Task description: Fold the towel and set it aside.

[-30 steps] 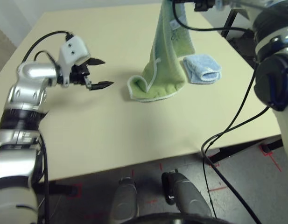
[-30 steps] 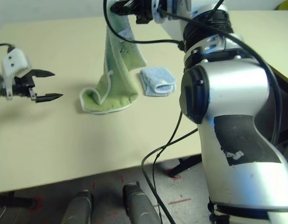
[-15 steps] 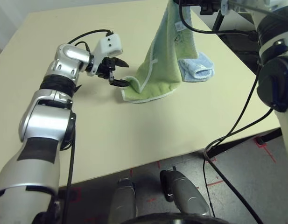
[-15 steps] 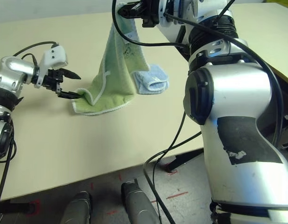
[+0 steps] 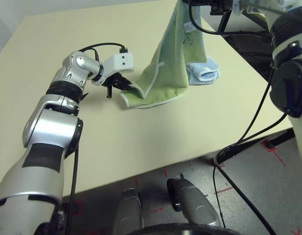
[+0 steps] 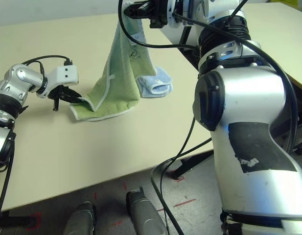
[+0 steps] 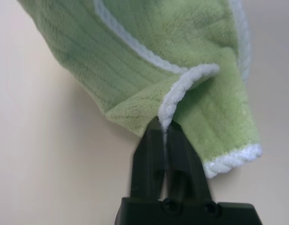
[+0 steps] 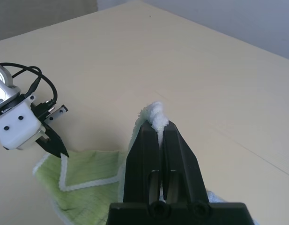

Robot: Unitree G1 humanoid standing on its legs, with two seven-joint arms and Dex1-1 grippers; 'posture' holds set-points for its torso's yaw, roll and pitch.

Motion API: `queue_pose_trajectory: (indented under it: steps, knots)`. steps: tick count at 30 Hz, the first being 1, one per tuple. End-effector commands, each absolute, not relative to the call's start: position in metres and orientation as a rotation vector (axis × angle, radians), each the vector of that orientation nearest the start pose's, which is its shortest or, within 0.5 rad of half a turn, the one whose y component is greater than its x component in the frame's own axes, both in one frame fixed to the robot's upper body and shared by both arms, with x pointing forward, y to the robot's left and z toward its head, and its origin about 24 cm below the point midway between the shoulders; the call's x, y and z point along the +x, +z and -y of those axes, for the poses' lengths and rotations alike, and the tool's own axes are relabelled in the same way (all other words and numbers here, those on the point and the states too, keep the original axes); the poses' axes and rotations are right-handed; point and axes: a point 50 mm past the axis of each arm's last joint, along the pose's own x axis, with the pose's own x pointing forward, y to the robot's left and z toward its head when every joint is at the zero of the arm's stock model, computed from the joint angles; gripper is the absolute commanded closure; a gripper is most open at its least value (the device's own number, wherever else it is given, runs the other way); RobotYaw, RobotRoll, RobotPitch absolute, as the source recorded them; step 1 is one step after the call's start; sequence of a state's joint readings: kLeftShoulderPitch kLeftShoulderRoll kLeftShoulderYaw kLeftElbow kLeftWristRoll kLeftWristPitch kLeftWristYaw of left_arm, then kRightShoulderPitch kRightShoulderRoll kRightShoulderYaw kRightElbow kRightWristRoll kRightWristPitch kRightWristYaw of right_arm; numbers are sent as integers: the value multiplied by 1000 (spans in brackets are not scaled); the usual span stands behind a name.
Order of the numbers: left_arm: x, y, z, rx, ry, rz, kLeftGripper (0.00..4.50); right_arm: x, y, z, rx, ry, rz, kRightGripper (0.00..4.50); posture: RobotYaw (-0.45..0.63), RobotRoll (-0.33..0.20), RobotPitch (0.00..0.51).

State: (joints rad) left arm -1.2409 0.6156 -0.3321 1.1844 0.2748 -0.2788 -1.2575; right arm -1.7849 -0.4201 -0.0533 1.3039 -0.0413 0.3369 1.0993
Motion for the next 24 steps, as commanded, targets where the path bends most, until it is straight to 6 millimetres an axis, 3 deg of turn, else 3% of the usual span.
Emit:
queue_pose_trajectory:
  steps: [1, 5, 9, 18, 24]
  knots:
    - [388, 219, -218, 952, -1026, -342, 4482, 389, 369, 125, -319, 995, 2, 4500, -173, 0, 142]
    - [384, 244, -237, 815, -953, -234, 4482, 387, 366, 135, -327, 1040, -15, 4500, -173, 0, 142]
    - [368, 268, -281, 642, -814, -141, 4482, 389, 351, 155, -371, 1022, -47, 4500, -173, 0, 142]
    - [315, 287, -357, 353, -607, -45, 4482, 397, 330, 176, -262, 924, -32, 4500, -123, 0, 132]
    - [280, 290, -381, 207, -528, 17, 4482, 399, 313, 182, -141, 916, -96, 4500, -105, 0, 133]
